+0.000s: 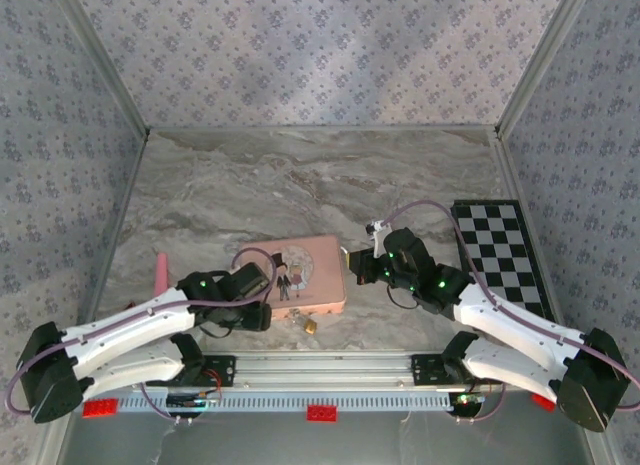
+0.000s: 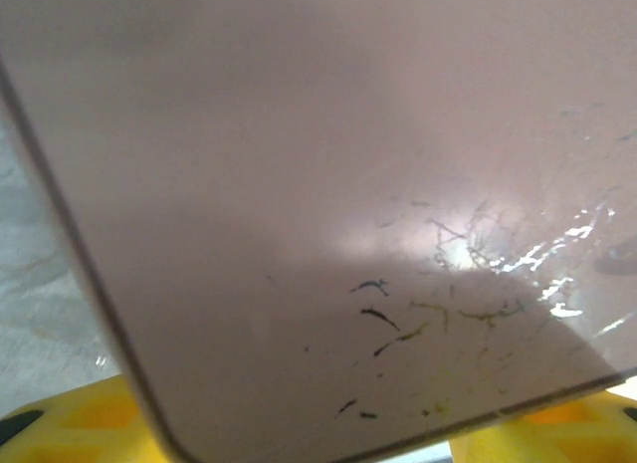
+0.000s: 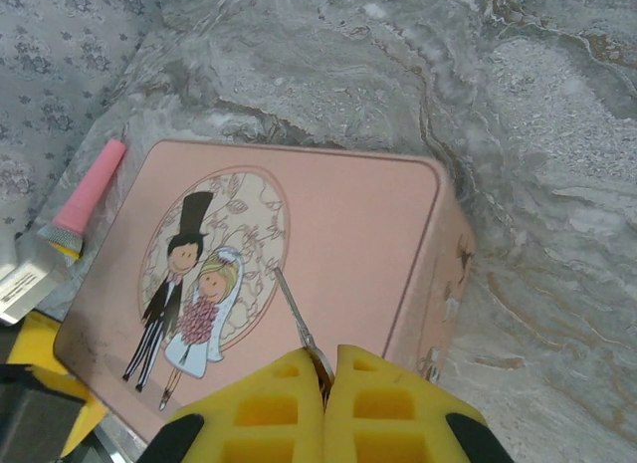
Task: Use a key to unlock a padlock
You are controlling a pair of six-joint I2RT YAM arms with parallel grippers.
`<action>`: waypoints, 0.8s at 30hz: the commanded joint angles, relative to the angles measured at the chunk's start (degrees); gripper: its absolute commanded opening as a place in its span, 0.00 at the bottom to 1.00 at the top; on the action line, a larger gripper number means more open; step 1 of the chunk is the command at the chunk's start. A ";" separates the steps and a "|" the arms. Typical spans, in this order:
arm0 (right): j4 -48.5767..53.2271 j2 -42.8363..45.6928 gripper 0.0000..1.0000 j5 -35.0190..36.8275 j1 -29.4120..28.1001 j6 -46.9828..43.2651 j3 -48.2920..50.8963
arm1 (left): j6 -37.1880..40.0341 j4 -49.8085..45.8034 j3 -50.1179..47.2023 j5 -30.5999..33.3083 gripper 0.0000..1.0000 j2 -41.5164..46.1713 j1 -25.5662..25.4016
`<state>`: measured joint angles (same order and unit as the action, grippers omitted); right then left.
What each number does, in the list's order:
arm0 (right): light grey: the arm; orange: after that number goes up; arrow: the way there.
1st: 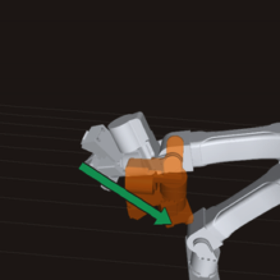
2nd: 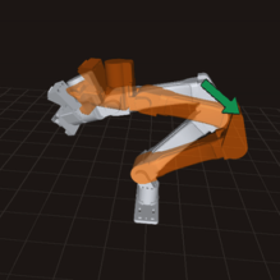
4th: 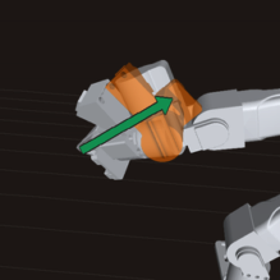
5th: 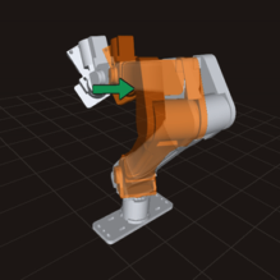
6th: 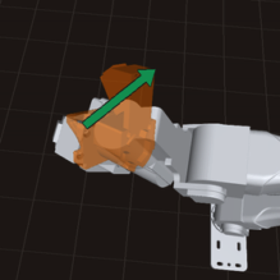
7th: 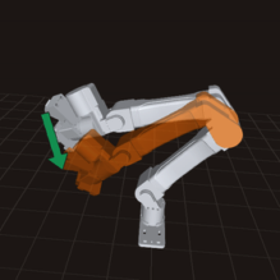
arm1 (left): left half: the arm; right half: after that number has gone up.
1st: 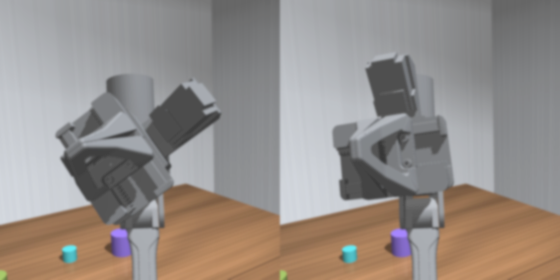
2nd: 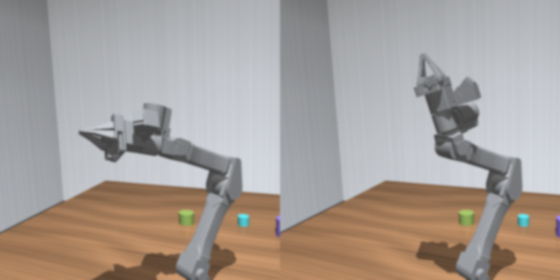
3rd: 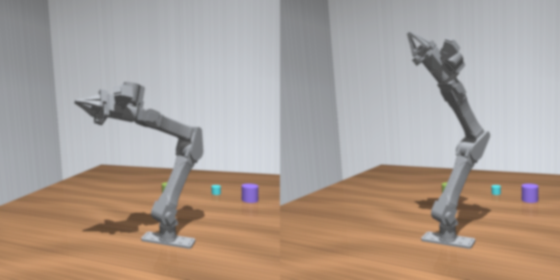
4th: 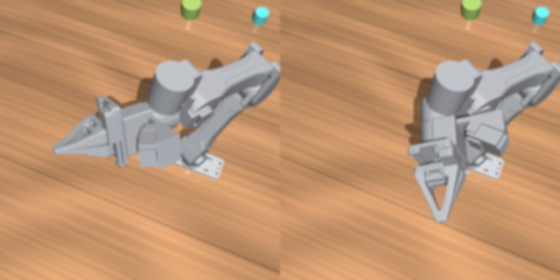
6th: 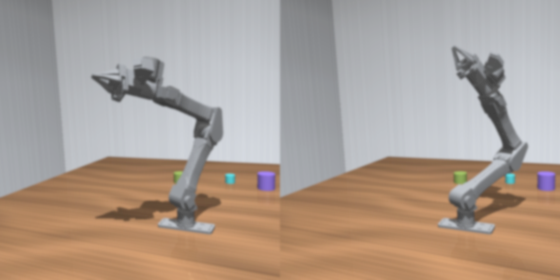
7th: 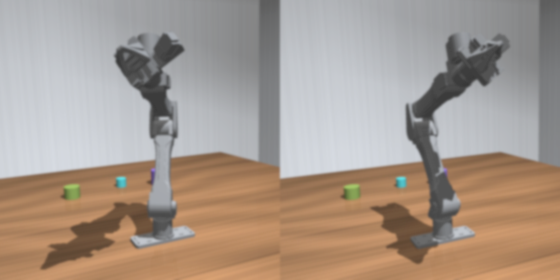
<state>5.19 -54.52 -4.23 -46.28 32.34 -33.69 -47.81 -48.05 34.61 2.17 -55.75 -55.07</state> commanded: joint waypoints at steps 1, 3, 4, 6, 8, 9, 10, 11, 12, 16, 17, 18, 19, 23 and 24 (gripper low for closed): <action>-0.70 -0.19 0.00 -0.21 -0.02 0.88 -0.56 | 3.84 15.39 -1.68 1.88 0.60 -2.23 3.10; -0.82 -0.49 0.00 -0.25 -0.05 1.06 -0.58 | 6.70 21.15 -2.52 0.57 0.60 -3.27 5.77; -0.72 -0.65 0.00 -0.24 -0.09 1.10 -0.67 | 7.95 23.00 -2.20 0.17 0.60 -4.31 7.10; -0.56 -0.85 0.00 -0.08 -0.13 1.39 -0.76 | 10.50 26.40 -1.04 -1.09 0.60 -6.90 9.09; -0.57 -1.04 0.00 0.09 -0.19 1.75 -0.65 | 12.51 29.02 0.54 -1.39 0.60 -10.10 10.52; -0.67 -1.05 0.00 0.26 -0.13 1.91 -0.58 | 13.05 30.06 1.21 -1.51 0.59 -11.42 11.17; -0.66 -1.16 0.00 0.43 -0.14 2.10 -0.51 | 13.42 31.24 1.94 -1.91 0.59 -12.85 12.00; -0.67 -1.18 0.00 0.62 -0.12 2.35 -0.54 | 13.85 32.63 2.48 -2.25 0.59 -14.08 12.77; -0.70 -1.21 0.00 0.84 -0.13 2.58 -0.50 | 14.17 33.81 2.88 -2.19 0.59 -15.00 13.17; -1.04 -1.46 0.00 1.22 -0.15 3.18 -0.40 | 15.42 39.22 4.54 -3.01 0.59 -19.68 15.10; -1.13 -1.63 0.00 1.37 -0.19 3.18 -0.39 | 15.49 40.94 5.07 -3.75 0.59 -21.04 15.62; -1.17 -1.88 0.00 1.50 -0.20 3.19 -0.47 | 15.47 42.48 5.68 -4.54 0.59 -22.39 15.90; -1.21 -2.11 0.00 1.53 -0.06 3.18 -0.57 | 15.48 43.35 6.26 -5.00 0.59 -23.44 15.96; -0.69 -2.95 0.00 1.52 -0.09 4.75 -1.24 | 13.82 46.96 5.18 -4.63 0.58 -23.34 15.74; -0.77 -2.96 0.00 1.58 -0.11 4.92 -1.24 | 12.65 49.17 2.69 -4.04 0.59 -21.65 15.80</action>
<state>4.56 -57.14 -3.75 -46.28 35.59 -33.69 -33.69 -7.18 38.98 -1.93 -80.29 -39.38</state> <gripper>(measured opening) 0.051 0.587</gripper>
